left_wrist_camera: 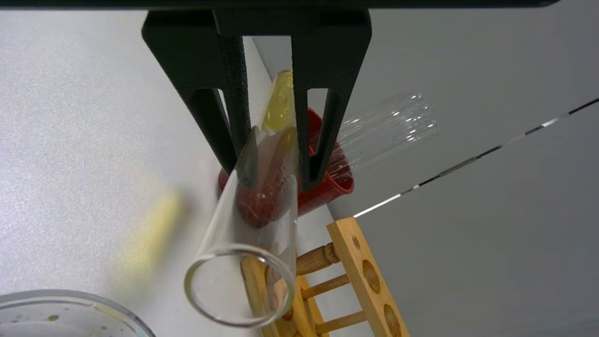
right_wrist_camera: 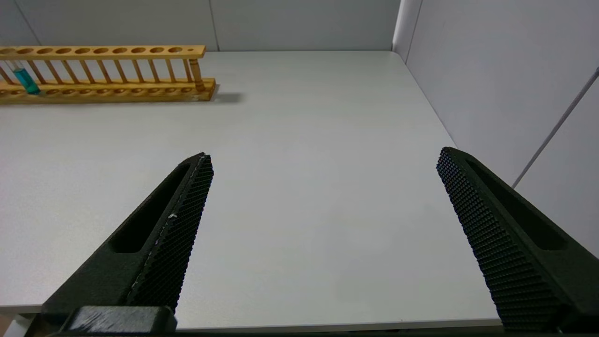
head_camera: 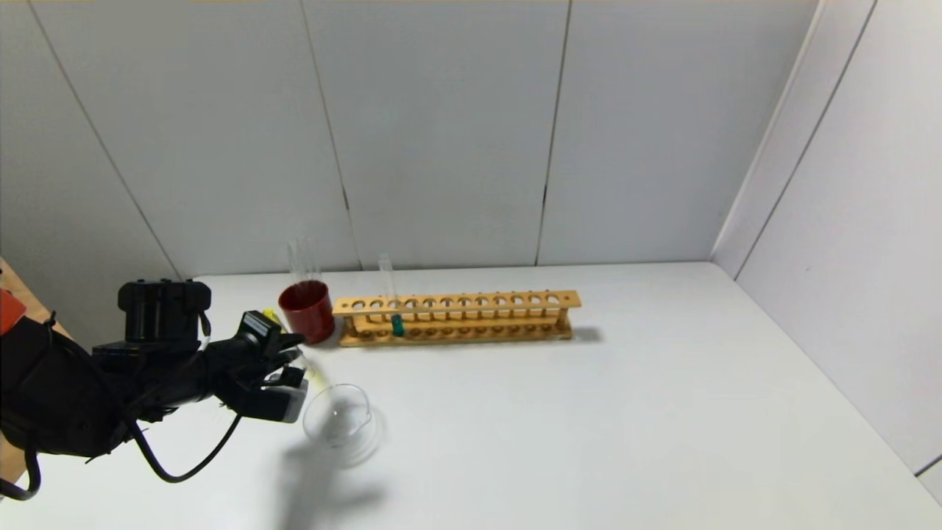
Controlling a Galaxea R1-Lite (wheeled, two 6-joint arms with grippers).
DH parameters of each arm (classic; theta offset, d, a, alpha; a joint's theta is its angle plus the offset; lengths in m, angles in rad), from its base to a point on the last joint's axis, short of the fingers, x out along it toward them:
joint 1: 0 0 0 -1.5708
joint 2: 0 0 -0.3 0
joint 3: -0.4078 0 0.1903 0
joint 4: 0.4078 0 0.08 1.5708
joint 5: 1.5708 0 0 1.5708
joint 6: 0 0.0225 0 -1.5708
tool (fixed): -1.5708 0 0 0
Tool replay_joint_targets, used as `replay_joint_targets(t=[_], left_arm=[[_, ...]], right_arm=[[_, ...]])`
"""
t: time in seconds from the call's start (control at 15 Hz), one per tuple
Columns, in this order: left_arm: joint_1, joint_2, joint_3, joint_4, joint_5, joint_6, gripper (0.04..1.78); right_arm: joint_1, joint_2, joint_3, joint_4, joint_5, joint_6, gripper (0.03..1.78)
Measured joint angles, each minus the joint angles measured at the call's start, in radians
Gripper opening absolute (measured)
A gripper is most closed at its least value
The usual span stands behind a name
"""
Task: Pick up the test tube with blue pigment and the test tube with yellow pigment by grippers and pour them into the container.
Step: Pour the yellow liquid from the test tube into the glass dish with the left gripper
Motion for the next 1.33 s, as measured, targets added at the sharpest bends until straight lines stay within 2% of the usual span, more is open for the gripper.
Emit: replay_joint_targets(t=[0.2, 0.53, 1.33], left_arm=[[0.0, 0.003, -0.018, -0.032, 0.005, 0.053, 0.31], [-0.029, 0.007, -0.024, -0.036, 0.013, 0.072, 0.31], [-0.032, 0.002, -0.02, -0.048, 0.013, 0.127, 0.31]], right_arm=[[0.0, 0.0, 0.0, 0.0, 0.0, 0.0, 1.75], [0.0, 0.0, 0.0, 0.0, 0.0, 0.0, 1.75], [0.0, 0.0, 0.0, 0.0, 0.0, 0.0, 1.75]])
